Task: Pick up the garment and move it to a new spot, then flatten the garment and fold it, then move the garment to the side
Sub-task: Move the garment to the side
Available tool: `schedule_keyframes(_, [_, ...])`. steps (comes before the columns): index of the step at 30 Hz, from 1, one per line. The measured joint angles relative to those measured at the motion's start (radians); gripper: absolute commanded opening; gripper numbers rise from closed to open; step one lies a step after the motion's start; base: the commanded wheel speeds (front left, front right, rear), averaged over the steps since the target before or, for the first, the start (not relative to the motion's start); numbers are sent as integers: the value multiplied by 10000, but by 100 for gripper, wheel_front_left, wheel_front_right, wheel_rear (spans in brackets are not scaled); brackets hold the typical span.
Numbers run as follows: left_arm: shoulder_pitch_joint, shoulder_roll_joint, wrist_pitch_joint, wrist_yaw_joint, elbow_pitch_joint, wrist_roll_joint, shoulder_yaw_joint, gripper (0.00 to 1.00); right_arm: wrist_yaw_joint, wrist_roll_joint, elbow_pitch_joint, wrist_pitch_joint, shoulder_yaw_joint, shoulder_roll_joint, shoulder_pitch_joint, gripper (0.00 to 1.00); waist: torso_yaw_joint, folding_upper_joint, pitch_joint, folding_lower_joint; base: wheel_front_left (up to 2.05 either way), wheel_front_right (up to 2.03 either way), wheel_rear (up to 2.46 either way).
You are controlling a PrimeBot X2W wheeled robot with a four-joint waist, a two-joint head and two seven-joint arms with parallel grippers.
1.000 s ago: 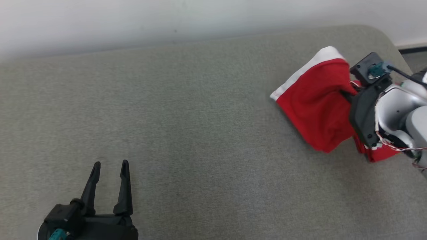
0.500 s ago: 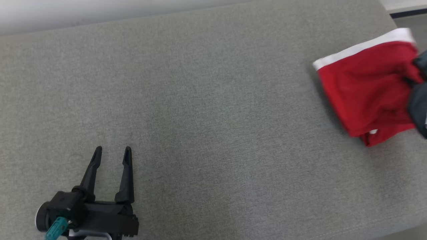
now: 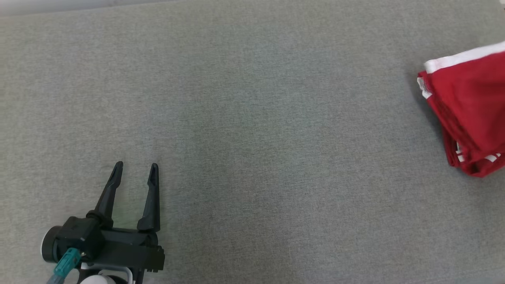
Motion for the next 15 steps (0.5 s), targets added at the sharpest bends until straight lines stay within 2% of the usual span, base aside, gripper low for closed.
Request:
schedule_keyframes(8, [131,-25,0,-2,130,-107,190,100,0,8,441,-617,-1089,1197,574,100,134,-2,-545,-2,0,0,0])
schedule_keyframes(15, [766,-104,0,109,201,-236,424,100,0,439,-249,-2042,-2171,2679,1446,100,183,-2,-1372,-2,0,0,0])
